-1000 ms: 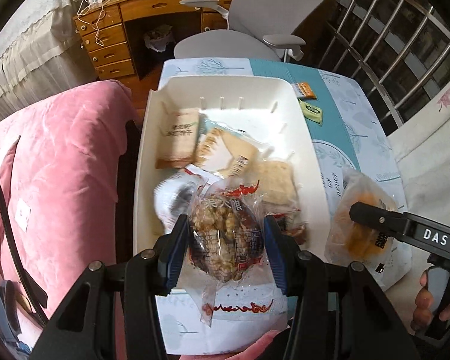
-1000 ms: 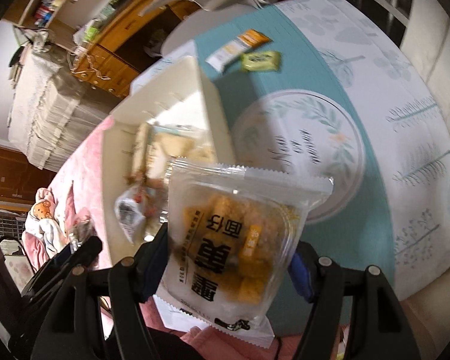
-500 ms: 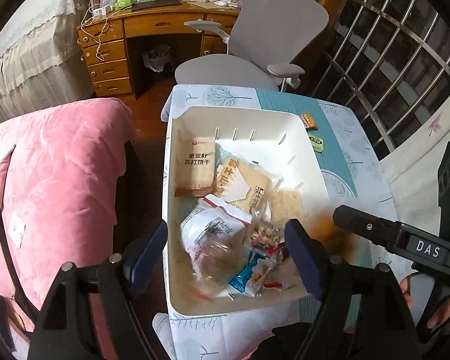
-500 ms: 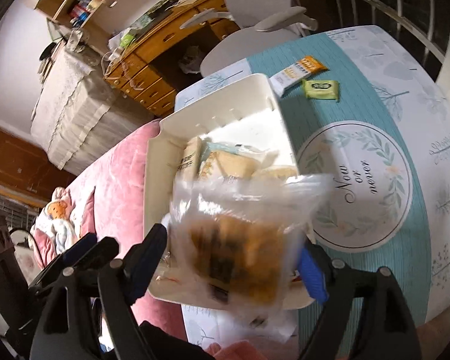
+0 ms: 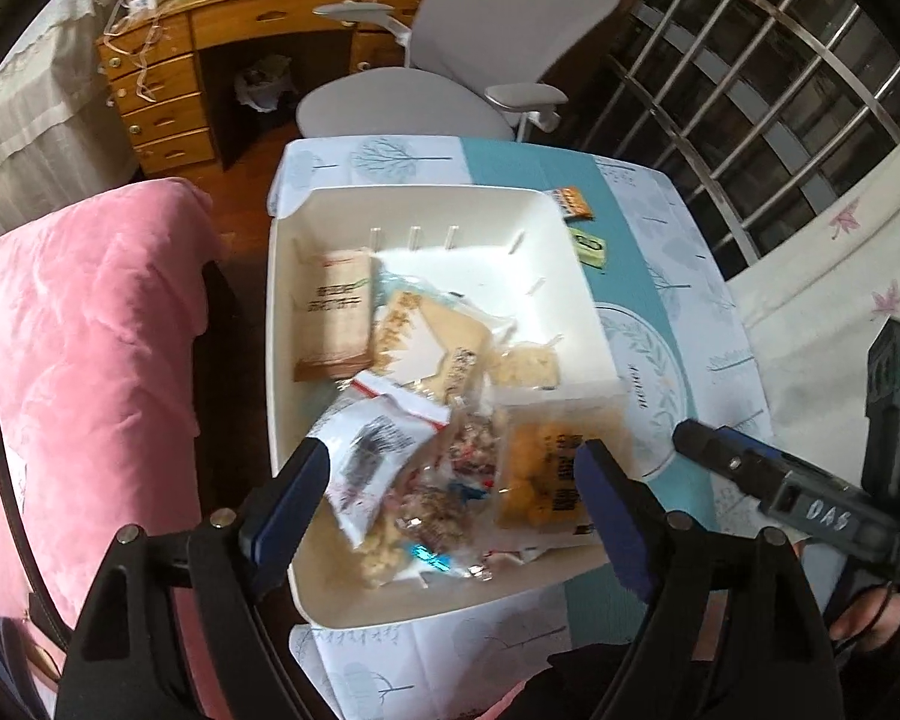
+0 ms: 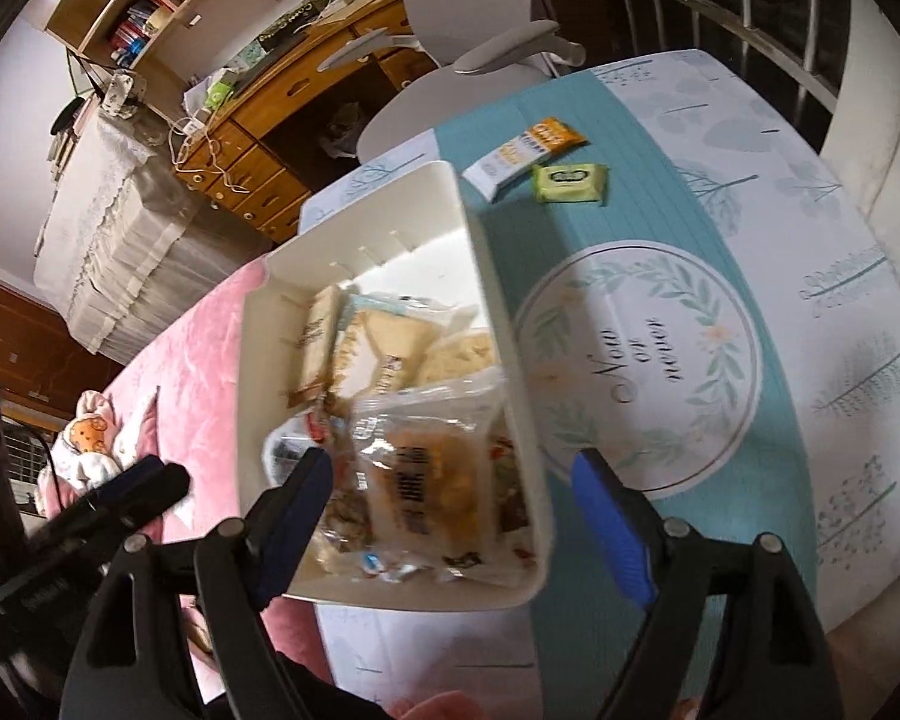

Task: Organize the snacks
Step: 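Open both tools to drop nut bag and orange-cube bag into the tray, then move left tool to white-orange oats bar while right tool reaches yellow-green pastry packet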

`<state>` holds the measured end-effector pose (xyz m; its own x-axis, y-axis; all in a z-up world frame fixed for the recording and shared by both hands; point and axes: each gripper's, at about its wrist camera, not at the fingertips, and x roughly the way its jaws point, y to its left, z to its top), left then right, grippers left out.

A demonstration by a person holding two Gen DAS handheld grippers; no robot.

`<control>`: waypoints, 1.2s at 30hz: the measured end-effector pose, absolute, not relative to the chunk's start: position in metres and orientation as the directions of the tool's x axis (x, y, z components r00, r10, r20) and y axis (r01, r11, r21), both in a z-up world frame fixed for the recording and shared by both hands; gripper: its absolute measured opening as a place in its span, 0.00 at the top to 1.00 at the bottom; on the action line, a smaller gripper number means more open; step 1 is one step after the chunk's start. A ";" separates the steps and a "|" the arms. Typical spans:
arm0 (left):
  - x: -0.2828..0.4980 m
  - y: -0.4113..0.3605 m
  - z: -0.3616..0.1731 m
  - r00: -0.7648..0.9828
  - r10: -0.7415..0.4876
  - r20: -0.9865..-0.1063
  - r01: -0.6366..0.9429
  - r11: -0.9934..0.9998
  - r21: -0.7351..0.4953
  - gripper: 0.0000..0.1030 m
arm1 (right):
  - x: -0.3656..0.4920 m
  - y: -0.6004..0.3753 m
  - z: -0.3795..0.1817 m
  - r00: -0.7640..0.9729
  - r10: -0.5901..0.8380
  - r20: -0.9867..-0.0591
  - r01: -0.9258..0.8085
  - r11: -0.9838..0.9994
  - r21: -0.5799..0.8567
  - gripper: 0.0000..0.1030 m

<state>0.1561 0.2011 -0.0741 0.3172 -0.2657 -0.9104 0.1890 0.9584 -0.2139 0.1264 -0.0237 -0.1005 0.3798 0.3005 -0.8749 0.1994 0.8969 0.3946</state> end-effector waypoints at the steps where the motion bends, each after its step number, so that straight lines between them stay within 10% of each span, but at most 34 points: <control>1: 0.160 0.197 -0.073 0.308 -0.272 -0.912 0.194 0.956 -0.220 0.19 | 0.126 -0.026 -0.101 0.378 0.290 -0.879 0.198 0.903 0.382 0.20; 36: 0.388 -0.028 -0.107 0.105 -0.080 -0.991 0.568 0.823 -0.006 0.19 | 0.254 -0.125 -0.149 0.647 0.198 -0.736 -0.183 0.978 0.102 0.20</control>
